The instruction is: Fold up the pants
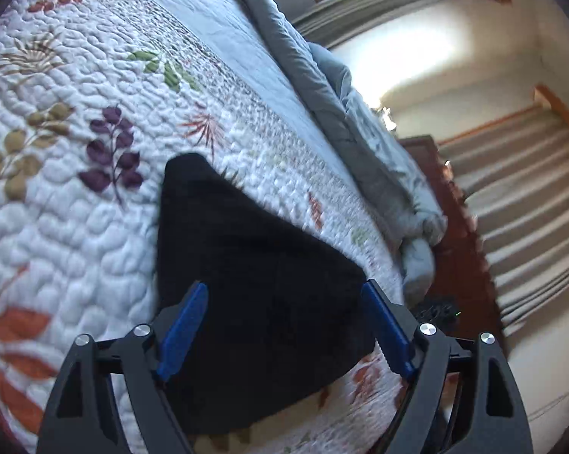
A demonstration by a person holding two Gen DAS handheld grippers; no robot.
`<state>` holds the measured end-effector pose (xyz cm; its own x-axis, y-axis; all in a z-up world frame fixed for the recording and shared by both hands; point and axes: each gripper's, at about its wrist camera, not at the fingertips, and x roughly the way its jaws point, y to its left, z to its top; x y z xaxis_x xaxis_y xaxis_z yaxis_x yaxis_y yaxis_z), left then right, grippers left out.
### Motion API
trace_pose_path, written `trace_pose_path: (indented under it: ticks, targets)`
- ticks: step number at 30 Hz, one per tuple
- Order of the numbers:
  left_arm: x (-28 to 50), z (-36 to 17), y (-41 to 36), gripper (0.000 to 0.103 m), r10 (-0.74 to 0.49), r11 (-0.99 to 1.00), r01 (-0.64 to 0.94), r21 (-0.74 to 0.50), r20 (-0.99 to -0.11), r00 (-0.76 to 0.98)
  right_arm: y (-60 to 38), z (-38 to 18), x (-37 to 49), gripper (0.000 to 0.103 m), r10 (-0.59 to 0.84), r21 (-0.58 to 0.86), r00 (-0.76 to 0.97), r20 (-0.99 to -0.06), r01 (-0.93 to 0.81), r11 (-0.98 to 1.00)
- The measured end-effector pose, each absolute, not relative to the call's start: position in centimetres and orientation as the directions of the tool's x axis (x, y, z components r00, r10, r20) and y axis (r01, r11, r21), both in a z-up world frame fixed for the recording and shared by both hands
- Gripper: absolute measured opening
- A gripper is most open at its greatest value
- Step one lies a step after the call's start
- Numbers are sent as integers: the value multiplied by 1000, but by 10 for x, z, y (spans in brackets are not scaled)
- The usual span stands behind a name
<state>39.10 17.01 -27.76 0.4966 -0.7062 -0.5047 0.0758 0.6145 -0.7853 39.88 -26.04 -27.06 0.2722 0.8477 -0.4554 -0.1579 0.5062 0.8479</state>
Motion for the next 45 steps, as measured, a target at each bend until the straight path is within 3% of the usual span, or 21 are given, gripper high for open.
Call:
trace_pose_path:
  ticks: [3, 7, 10, 12, 17, 18, 24, 29, 35, 41, 45]
  targets:
    - [384, -304, 155, 83, -683, 657, 51, -752, -565, 464, -273, -317, 392, 0, 801, 820, 252, -542, -51, 571]
    - [376, -300, 164, 83, -687, 632, 11, -775, -554, 469, -293, -318, 382, 0, 802, 846, 314, -508, 7, 533]
    - [352, -275, 179, 90, -666, 631, -17, -775, -553, 500, -299, -282, 360, 21, 797, 854, 369, -478, -18, 520]
    - [328, -262, 186, 93, -649, 645, -25, -764, -565, 510, -300, -252, 332, 52, 761, 832, 424, -490, -32, 554]
    - [224, -222, 191, 99, -500, 794, -37, -607, -686, 529, -291, -194, 245, 90, 648, 732, 523, -554, -65, 678]
    - [202, -211, 188, 99, -444, 835, -34, -549, -709, 547, -288, -183, 221, 92, 619, 708, 547, -564, -65, 703]
    - [102, -147, 162, 99, -168, 971, -26, -237, -757, 631, -271, -149, 130, 99, 435, 545, 621, -652, -14, 838]
    - [48, -101, 143, 99, -41, 989, -74, -130, -710, 703, -247, -125, 75, 99, 260, 388, 657, -708, 54, 920]
    - [-4, -58, 127, 99, -12, 987, -99, -126, -677, 736, -202, -78, 10, 100, 191, 211, 715, -673, -62, 976]
    - [-47, -25, 108, 99, -2, 996, -60, -72, -650, 760, -174, -31, -46, 100, 204, 143, 770, -605, -146, 979]
    - [-77, -7, 100, 99, -33, 994, -41, -105, -617, 787, -163, -5, -80, 100, 208, 110, 797, -566, -178, 978]
